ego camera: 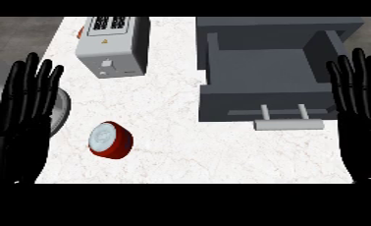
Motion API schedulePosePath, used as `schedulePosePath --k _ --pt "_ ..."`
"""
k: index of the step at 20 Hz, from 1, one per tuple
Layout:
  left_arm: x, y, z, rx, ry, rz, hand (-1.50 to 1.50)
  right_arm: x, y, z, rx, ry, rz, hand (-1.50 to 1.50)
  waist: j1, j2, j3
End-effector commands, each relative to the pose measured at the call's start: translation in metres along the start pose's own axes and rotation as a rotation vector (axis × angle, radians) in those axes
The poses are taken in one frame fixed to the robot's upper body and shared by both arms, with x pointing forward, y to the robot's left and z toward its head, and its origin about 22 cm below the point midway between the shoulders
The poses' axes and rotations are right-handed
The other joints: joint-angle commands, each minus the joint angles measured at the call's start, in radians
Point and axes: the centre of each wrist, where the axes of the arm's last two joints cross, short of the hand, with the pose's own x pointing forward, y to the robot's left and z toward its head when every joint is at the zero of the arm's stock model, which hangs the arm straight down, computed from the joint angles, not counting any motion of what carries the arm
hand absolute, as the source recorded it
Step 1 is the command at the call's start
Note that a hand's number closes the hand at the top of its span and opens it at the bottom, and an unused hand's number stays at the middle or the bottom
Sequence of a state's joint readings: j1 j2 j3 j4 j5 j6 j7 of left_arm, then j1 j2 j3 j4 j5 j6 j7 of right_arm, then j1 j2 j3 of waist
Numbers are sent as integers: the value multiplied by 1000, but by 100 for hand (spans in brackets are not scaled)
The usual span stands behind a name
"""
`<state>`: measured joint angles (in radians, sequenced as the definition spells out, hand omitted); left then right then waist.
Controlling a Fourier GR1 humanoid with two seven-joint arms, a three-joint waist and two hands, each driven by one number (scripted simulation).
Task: Pick up the can, place it into the drawer and close the drawer
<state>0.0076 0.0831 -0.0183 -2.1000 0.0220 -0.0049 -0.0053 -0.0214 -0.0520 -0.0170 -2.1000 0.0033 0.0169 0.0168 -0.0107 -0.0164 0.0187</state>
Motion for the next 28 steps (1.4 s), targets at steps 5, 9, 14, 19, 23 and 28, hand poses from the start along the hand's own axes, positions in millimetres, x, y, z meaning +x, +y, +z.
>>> schedulePosePath --k 5,9,14,19,23,28 --pt "10 -16 14 -340 -84 200 -150 7 -7 12 0 -31 52 -150 4 13 -19" --pt "7 3 33 -346 307 55 -150 -16 -9 20 -82 296 69 -150 19 14 -18" --pt "34 7 53 -357 334 66 -150 5 -16 27 -86 321 51 -150 14 14 -19" --pt "52 14 49 -347 362 52 -150 -11 -17 43 -84 320 63 -150 12 15 -19" --pt "36 34 51 -301 379 92 -150 -10 -27 48 -88 316 78 -150 11 15 -19" --pt "20 28 41 -259 395 69 -150 -19 -46 65 -101 320 67 -150 8 16 -19"
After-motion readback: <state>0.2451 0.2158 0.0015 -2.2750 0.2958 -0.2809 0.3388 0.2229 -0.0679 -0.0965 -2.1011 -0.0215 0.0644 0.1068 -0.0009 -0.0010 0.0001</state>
